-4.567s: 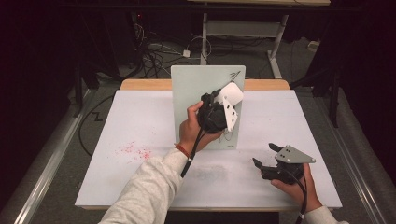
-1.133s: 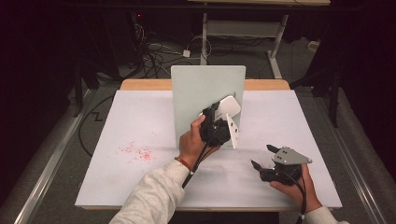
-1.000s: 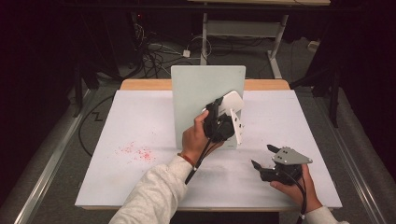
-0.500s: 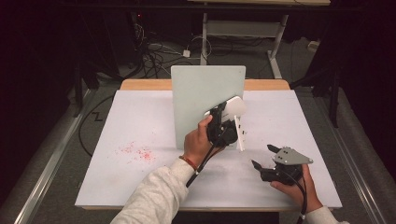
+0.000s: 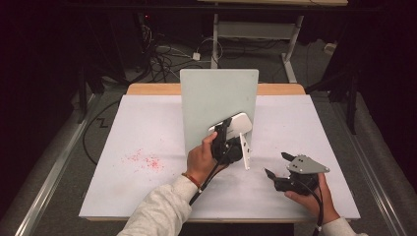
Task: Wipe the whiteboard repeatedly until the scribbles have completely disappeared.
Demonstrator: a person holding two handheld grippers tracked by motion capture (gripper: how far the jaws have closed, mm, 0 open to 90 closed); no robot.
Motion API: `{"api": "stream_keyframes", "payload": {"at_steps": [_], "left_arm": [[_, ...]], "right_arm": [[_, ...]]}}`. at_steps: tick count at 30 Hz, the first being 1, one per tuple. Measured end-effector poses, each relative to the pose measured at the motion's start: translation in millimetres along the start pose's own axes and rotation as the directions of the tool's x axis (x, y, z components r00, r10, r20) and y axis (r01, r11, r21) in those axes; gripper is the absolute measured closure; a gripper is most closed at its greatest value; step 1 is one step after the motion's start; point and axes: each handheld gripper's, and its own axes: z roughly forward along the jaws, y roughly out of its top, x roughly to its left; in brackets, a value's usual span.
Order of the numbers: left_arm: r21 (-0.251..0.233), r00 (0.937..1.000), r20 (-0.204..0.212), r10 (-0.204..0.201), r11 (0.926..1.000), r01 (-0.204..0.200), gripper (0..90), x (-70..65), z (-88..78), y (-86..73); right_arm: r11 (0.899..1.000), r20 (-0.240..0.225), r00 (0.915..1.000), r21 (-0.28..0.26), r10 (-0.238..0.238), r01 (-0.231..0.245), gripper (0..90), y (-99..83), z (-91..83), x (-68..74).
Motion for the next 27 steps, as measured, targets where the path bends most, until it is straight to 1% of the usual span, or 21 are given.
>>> {"api": "stream_keyframes", "payload": {"at_steps": [7,9,11,12,13,17,19,22,23,25,27], "left_arm": [[0.012,0.9997,0.000,0.025,0.9996,-0.025,29.2,-11.3,-3.1,-13.3],[0.015,0.9997,0.000,0.025,0.9996,-0.025,29.2,-14.3,-3.7,-16.2],[0.019,0.9995,0.001,0.032,0.9993,-0.032,29.2,-16.7,-4.3,-18.5],[0.020,0.9994,0.002,0.034,0.9992,-0.034,29.2,-17.9,-4.5,-19.8],[0.020,0.9993,0.001,0.037,0.9991,-0.037,29.2,-18.8,-4.7,-20.9],[0.028,0.9988,0.005,0.048,0.9985,-0.048,29.2,-24.0,-6.2,-26.7],[0.034,0.9987,0.009,0.051,0.9981,-0.051,29.2,-26.5,-7.1,-29.8],[0.047,0.9977,0.017,0.066,0.9967,-0.066,29.2,-29.5,-8.3,-33.4],[0.051,0.9966,0.022,0.079,0.9955,-0.080,29.2,-30.5,-8.8,-35.0],[0.057,0.9951,0.029,0.095,0.9937,-0.096,29.2,-31.3,-9.6,-37.1],[0.060,0.9939,0.034,0.105,0.9925,-0.106,29.2,-32.6,-10.1,-39.1]], "right_arm": [[1.000,0.001,1.0000,0.000,0.000,0.000,23.2,0.1,-0.2,0.1],[1.000,-0.002,1.0000,0.002,-0.005,0.005,23.2,0.1,0.2,0.4],[1.000,-0.001,1.0000,0.008,0.003,-0.003,23.2,0.1,0.6,1.8],[1.000,-0.003,1.0000,0.008,-0.007,0.007,23.2,0.0,0.8,1.5],[1.000,-0.003,1.0000,0.009,0.000,0.000,23.2,0.0,0.9,1.9],[1.000,-0.003,1.0000,0.005,-0.006,0.006,23.2,0.0,0.6,1.7],[1.000,-0.002,1.0000,0.007,0.001,-0.001,23.2,0.0,0.7,1.6],[1.000,-0.003,1.0000,0.008,-0.002,0.002,23.2,0.1,0.9,2.0],[1.000,-0.004,1.0000,0.008,-0.009,0.009,23.2,0.3,1.1,2.5],[1.000,-0.005,1.0000,0.008,-0.006,0.006,23.2,0.4,1.2,2.7],[1.000,-0.005,1.0000,0.010,-0.008,0.008,23.2,0.5,1.1,2.9]]}}
